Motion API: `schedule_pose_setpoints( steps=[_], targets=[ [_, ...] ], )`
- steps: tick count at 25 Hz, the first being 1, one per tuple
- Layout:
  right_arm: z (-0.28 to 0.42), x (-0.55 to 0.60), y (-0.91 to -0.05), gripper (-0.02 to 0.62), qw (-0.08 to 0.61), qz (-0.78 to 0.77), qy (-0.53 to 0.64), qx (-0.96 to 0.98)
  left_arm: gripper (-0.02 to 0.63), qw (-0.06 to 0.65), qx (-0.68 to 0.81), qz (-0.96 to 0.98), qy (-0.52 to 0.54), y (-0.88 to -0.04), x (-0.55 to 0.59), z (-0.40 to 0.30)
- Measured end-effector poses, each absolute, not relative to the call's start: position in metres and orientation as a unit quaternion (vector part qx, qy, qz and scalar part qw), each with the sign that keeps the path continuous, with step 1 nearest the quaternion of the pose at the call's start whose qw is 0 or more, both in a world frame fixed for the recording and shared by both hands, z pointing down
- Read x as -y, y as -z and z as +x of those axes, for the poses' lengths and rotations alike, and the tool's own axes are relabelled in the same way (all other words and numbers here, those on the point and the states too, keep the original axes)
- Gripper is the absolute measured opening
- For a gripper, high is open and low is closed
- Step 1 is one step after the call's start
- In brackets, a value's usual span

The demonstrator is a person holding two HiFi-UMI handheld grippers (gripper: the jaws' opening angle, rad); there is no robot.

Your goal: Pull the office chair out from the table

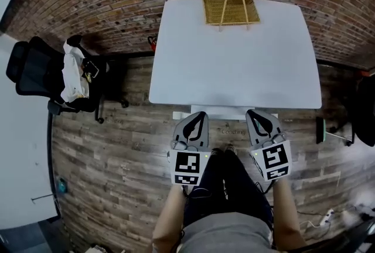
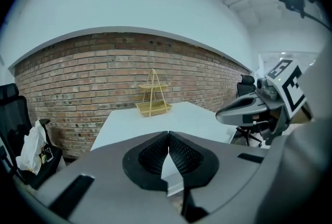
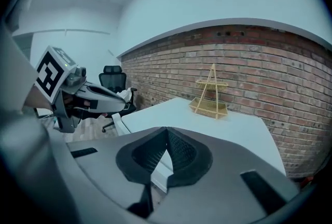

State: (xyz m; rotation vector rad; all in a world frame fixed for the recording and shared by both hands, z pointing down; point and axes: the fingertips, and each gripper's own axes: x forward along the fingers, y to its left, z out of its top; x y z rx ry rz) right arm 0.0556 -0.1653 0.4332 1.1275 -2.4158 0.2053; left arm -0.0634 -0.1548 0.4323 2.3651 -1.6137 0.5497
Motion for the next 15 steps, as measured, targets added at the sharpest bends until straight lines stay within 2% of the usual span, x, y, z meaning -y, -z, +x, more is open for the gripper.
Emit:
schedule_pose_setpoints(
  steps=[8,9,11,14,15],
  targets=[
    [0.056,0.160,-0.460,0.015,0.314,0.329,-0.038,0.890,0.013,0.095,0.485,0.813,-0.307,-0.470,0.148,-0.045],
    [0.055,0.158,-0.463,0.026,0.325,0.315,-0.034,0.891,0.013,0.093,0.476,0.814,-0.320,-0.472,0.148,-0.044],
    [0.051,0.152,-0.468,0.102,0.345,0.286,-0.031,0.893,0.014,0.088,0.455,0.815,-0.346,-0.474,0.146,-0.043],
    [0.049,0.145,-0.478,0.117,0.388,0.251,-0.016,0.887,0.020,0.061,0.414,0.811,-0.409,-0.481,0.143,-0.044],
    [0.048,0.144,-0.482,0.125,0.407,0.241,-0.004,0.881,0.041,0.048,0.403,0.805,-0.432,-0.483,0.144,-0.046]
  ],
)
